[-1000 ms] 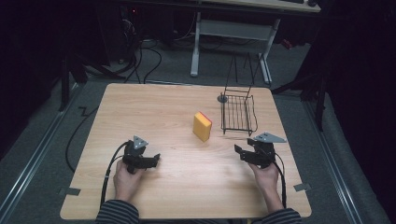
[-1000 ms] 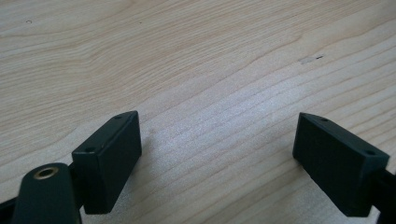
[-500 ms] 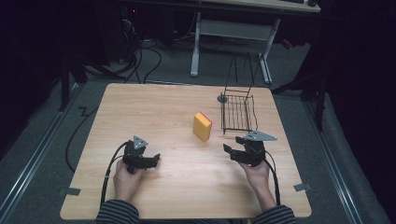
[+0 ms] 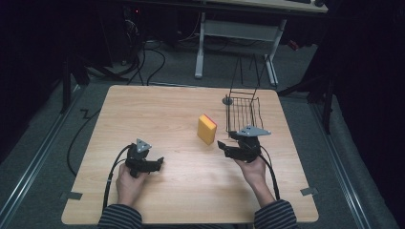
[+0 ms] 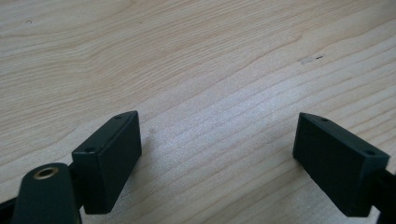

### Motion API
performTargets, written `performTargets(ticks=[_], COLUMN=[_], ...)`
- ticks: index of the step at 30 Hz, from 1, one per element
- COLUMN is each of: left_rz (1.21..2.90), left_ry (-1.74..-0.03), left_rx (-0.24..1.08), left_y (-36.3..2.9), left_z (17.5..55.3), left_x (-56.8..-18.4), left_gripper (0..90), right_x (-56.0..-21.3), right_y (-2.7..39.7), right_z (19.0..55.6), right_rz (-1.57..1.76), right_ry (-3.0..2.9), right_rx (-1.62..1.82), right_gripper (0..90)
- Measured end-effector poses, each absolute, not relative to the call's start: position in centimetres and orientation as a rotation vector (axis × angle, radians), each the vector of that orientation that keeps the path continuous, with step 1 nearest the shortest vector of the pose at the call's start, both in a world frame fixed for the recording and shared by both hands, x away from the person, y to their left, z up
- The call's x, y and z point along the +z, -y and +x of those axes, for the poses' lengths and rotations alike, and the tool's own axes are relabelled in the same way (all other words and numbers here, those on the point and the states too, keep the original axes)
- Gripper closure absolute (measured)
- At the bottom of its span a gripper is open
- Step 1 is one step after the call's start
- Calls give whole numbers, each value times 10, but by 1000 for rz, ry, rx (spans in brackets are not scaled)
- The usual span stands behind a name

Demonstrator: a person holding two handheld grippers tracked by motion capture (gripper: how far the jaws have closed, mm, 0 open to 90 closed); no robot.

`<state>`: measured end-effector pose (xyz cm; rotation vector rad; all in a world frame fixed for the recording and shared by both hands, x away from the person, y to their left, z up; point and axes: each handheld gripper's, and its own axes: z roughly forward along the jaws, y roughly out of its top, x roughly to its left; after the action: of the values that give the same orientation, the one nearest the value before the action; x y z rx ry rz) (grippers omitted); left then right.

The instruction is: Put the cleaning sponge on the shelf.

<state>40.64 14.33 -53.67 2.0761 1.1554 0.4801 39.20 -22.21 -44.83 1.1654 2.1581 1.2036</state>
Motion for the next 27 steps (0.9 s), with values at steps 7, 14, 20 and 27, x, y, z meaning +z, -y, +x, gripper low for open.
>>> performTargets(ticks=[7, 14, 20, 27], left_rz=[2076, 2076, 2076, 2076], left_ry=[-1155, -1155, -1155, -1156], left_rx=[481, 480, 480, 480], left_y=[-143, -143, -143, -143], left_z=[406, 406, 406, 406], left_x=[-537, -537, -537, -537], left_gripper=[160, 160, 160, 160], right_x=[-446, -448, -449, -456], right_y=[213, 205, 197, 188], right_z=[407, 422, 430, 441], right_rz=[1162, 1190, 1189, 1202], right_ry=[-2160, -2155, -2164, -2158], right_rx=[1188, 1197, 1191, 1186], right_gripper=[354, 362, 361, 363])
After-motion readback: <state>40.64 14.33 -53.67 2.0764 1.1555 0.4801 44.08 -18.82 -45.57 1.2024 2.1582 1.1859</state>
